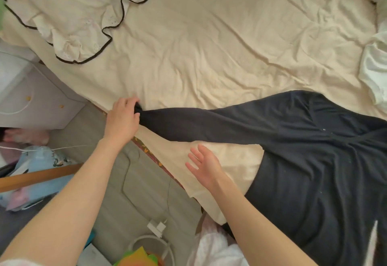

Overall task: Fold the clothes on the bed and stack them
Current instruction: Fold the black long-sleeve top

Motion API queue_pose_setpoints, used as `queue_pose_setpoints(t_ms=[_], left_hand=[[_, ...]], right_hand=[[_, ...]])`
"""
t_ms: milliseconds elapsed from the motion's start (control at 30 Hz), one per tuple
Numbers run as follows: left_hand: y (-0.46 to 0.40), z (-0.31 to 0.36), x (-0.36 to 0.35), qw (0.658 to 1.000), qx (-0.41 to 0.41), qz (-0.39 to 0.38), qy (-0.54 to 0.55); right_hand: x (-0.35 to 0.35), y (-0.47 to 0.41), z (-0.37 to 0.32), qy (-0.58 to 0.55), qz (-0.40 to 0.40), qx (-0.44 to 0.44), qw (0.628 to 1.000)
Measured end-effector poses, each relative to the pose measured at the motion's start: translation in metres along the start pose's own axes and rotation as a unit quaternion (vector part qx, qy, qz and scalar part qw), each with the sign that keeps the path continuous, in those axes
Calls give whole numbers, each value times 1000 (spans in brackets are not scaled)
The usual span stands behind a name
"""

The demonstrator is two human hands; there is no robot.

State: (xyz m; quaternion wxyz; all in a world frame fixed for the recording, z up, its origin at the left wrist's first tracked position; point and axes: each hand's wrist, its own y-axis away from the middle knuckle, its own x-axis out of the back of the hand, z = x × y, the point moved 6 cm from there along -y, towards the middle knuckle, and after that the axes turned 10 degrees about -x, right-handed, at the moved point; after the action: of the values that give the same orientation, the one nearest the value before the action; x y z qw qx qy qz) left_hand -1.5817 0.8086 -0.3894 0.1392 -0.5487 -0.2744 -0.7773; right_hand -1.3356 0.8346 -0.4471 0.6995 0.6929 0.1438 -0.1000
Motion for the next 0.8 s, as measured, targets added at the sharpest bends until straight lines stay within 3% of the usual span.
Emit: queue_pose_setpoints(t_ms=[100,267,567,800], left_hand=[[32,39,-33,999,-22,1,40],[100,125,-106,985,-82,-95,116],[188,305,-184,935,-259,-232,63],[220,434,-231,915,-296,-273,13]], right_hand=[[20,4,0,60,25,4,998],[97,32,-21,197,158,104,962],[329,140,-56,41,336,199,919],[512,209,-69,149,491,215,831]])
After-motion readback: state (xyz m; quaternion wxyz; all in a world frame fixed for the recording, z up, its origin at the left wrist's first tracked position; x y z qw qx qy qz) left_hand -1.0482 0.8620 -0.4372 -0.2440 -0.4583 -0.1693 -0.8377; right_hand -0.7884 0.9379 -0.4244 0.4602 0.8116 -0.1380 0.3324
